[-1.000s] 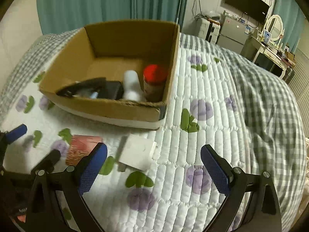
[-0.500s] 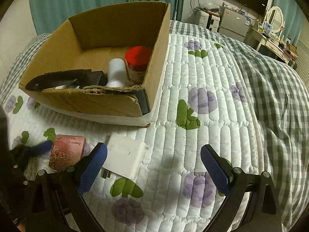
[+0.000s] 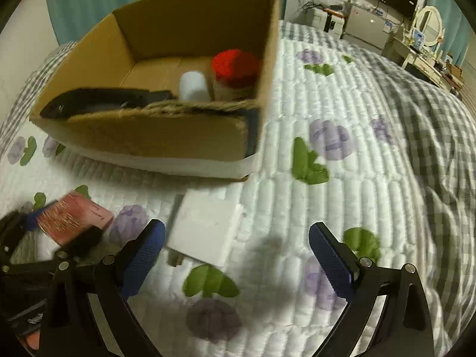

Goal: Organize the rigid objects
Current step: 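Grasp the pink rose card case with left tool while right grasps white charger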

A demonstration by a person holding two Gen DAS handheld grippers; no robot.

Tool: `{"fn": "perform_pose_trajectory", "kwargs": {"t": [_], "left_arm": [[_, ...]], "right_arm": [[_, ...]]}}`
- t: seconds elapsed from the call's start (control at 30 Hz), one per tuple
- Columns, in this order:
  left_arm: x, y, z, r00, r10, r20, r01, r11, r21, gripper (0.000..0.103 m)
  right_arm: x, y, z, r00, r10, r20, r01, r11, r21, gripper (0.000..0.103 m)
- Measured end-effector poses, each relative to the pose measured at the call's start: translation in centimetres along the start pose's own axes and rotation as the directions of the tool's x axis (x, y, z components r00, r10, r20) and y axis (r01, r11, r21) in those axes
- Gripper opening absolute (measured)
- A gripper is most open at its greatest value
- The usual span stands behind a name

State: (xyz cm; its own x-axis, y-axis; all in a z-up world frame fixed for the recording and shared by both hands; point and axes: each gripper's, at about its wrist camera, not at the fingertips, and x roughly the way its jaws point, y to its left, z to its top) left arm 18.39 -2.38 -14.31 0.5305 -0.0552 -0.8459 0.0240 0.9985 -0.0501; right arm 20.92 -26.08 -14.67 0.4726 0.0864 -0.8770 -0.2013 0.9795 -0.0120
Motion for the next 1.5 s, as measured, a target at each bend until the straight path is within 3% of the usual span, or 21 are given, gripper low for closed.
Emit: {"fn": "perform_pose_trajectory", "kwargs": {"t": [0.03, 0.1, 0.27, 0.37, 0.47, 0.53, 0.6, 0.73, 0.83, 0.87, 0.97, 1.23, 1.5], "left_arm": [[-0.5, 0.5, 0.1, 1.000, 0.006, 0.018, -0.006, 1.000, -0.001, 0.024], [-0.6, 1.6, 0.5, 0.999, -0.047, -0.012, 0.047, 0.998, -0.030, 0.023], [-0.1, 2.6, 0.0, 0.997, -0.071, -0.036, 0.070, 0.997, -0.010, 0.022], [0.5, 2.0, 0.4, 0.995, -0.079, -0.055, 0.077, 0.997, -0.022, 0.023], [0.8, 1.8, 0.4, 0.994, -0.083, -0.068, 0.081, 0.996, -0.039, 0.023], [0.9, 1.5, 0.4, 0.991, -0.094, -0.092, 0.092, 0.995, -0.031, 0.031], [1.8, 0.7, 0.2, 0.980, -0.127, -0.151, 0.127, 0.992, -0.009, 0.056], [2.2, -0.2, 0.1, 0.985, -0.096, -0.144, 0.097, 0.995, 0.001, 0.059], [3.3, -0.3, 0.4, 0.971, -0.132, -0.202, 0.131, 0.991, -0.018, 0.079], [3.7, -0.9, 0.4, 0.969, -0.116, -0.220, 0.122, 0.992, 0.013, 0.081], [4.0, -2.4, 0.2, 0.981, -0.027, -0.193, 0.048, 0.993, 0.106, 0.077], [1.7, -2.0, -0.1, 0.993, -0.025, -0.112, 0.039, 0.991, 0.130, 0.072], [-4.3, -2.1, -1.0, 1.000, -0.028, 0.005, 0.027, 0.990, 0.140, 0.072]], "right_arm": [[0.4, 0.4, 0.0, 1.000, 0.004, -0.016, -0.004, 1.000, -0.005, 0.097], [1.1, 1.1, 0.0, 0.999, -0.002, -0.037, 0.001, 1.000, -0.010, 0.093], [3.5, 1.7, 0.3, 0.995, -0.021, -0.102, 0.018, 0.999, -0.027, 0.084], [3.9, 2.0, 0.5, 0.994, -0.024, -0.103, 0.020, 0.999, -0.036, 0.081], [4.0, 2.4, 0.5, 0.995, -0.018, -0.095, 0.014, 0.999, -0.048, 0.070], [3.9, 2.6, 0.4, 0.995, 0.008, -0.096, -0.012, 0.999, -0.044, 0.064], [3.9, 2.6, 0.2, 0.995, 0.013, -0.096, -0.017, 0.999, -0.045, 0.061], [3.7, 2.5, 0.0, 0.996, 0.028, -0.090, -0.031, 0.999, -0.037, 0.058], [3.6, 1.6, -0.1, 0.996, 0.043, -0.083, -0.046, 0.998, -0.032, 0.057], [3.6, 1.5, -0.1, 0.996, 0.045, -0.081, -0.048, 0.998, -0.031, 0.057], [3.3, 0.9, -0.9, 0.996, 0.052, -0.077, -0.054, 0.998, -0.029, 0.057], [0.0, 0.2, -1.5, 0.999, 0.038, -0.009, -0.038, 0.998, -0.043, 0.054], [-4.5, 0.2, -2.1, 0.998, 0.011, 0.059, -0.008, 0.998, -0.062, 0.052]]}}
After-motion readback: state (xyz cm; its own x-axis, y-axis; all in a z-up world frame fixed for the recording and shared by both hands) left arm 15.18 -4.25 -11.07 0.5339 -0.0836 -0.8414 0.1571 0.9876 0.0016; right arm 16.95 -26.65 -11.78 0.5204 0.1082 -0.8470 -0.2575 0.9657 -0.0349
